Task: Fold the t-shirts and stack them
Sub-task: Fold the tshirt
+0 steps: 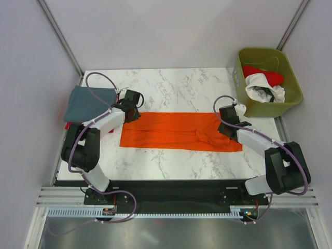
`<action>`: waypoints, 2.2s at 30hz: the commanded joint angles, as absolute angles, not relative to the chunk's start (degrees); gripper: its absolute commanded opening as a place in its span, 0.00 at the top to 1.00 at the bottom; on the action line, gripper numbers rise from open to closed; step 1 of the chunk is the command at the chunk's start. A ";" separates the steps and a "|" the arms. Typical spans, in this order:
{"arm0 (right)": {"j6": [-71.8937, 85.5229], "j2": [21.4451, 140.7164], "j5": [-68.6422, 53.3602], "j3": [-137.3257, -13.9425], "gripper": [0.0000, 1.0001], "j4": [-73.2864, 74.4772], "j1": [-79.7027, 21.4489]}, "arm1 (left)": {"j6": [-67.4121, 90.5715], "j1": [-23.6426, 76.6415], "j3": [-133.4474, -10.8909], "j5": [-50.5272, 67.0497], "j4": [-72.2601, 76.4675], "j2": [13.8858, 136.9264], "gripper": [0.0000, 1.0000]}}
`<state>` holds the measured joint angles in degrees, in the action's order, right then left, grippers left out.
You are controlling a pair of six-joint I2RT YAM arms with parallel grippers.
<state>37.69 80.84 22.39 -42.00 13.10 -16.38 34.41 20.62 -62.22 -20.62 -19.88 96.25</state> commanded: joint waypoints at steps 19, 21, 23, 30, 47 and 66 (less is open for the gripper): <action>38.94 102.99 21.27 -53.78 1.00 10.02 -13.01 | 37.61 18.98 -63.64 -13.45 -28.13 107.85 0.98; 38.85 105.46 21.18 -57.63 1.00 10.11 -12.57 | 37.79 19.34 -61.19 -12.05 -28.30 105.75 0.98; 37.98 109.41 19.96 -60.98 1.00 10.46 -12.39 | 38.67 20.03 -58.99 -10.47 -27.78 103.98 0.98; 34.64 121.10 16.09 -78.81 1.00 15.55 -12.57 | 44.02 25.92 -46.87 -8.79 -25.05 94.67 0.98; 26.72 145.01 8.88 -118.37 1.00 30.67 -19.25 | 80.94 55.80 -31.46 -15.21 -18.72 77.87 0.98; 20.74 129.58 -4.40 -118.14 0.80 23.20 -20.13 | 61.72 56.26 -46.31 -17.32 -23.64 68.64 0.85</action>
